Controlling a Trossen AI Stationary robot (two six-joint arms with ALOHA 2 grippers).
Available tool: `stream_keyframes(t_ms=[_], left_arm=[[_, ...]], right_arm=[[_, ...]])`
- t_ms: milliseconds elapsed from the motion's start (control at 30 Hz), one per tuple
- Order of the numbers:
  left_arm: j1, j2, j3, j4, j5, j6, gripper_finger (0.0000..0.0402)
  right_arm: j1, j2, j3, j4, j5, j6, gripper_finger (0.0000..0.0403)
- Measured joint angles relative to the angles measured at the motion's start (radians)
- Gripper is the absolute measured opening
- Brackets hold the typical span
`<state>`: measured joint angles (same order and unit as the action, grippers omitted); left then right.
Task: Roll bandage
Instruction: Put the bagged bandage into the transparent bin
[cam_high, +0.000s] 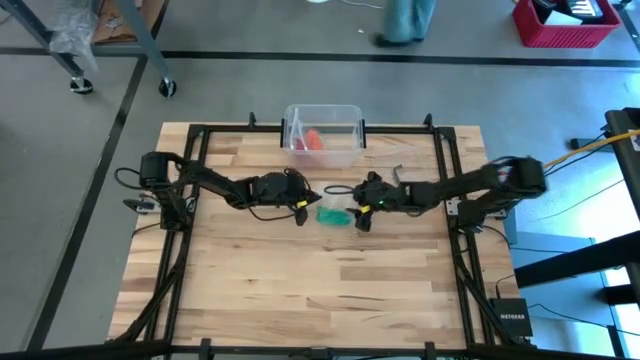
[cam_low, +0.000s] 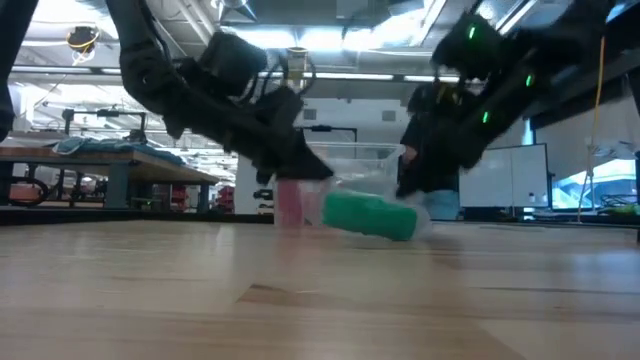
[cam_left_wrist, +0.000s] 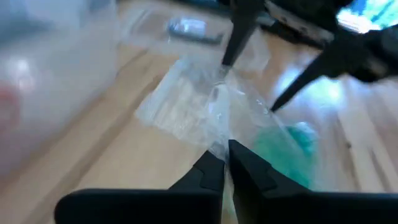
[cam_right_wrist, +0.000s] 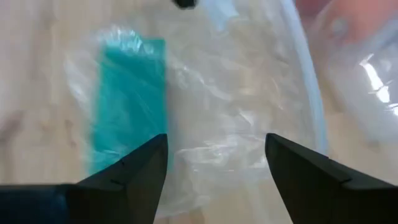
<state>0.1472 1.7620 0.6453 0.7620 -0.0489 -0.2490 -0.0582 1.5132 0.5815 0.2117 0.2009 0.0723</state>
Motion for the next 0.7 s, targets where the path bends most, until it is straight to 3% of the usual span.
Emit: stream_keyframes(t_ms=[167, 367, 467, 700], left_arm=[[-0.005, -0.124, 0.0, -0.004, -0.014, 0.167, 0.0004], [-0.002, -0.317, 0.016, 0.002, -0.209, 0.363, 0.0002], [0.002, -0.374, 0.061, 0.015, -0.269, 0.45, 0.0004], [0.063, -0.368, 0.212, 0.01, -0.273, 0.6, 0.0002]], right_arm=[[0.0, -0.268, 0.02, -0.273, 0.01, 0.0, 0.027], [0.0, -0.534, 0.02, -0.426, 0.103, 0.017, 0.027], [0.0, -0.594, 0.02, -0.427, 0.104, 0.025, 0.027], [-0.001, -0.574, 0.02, -0.422, 0.118, 0.029, 0.027]])
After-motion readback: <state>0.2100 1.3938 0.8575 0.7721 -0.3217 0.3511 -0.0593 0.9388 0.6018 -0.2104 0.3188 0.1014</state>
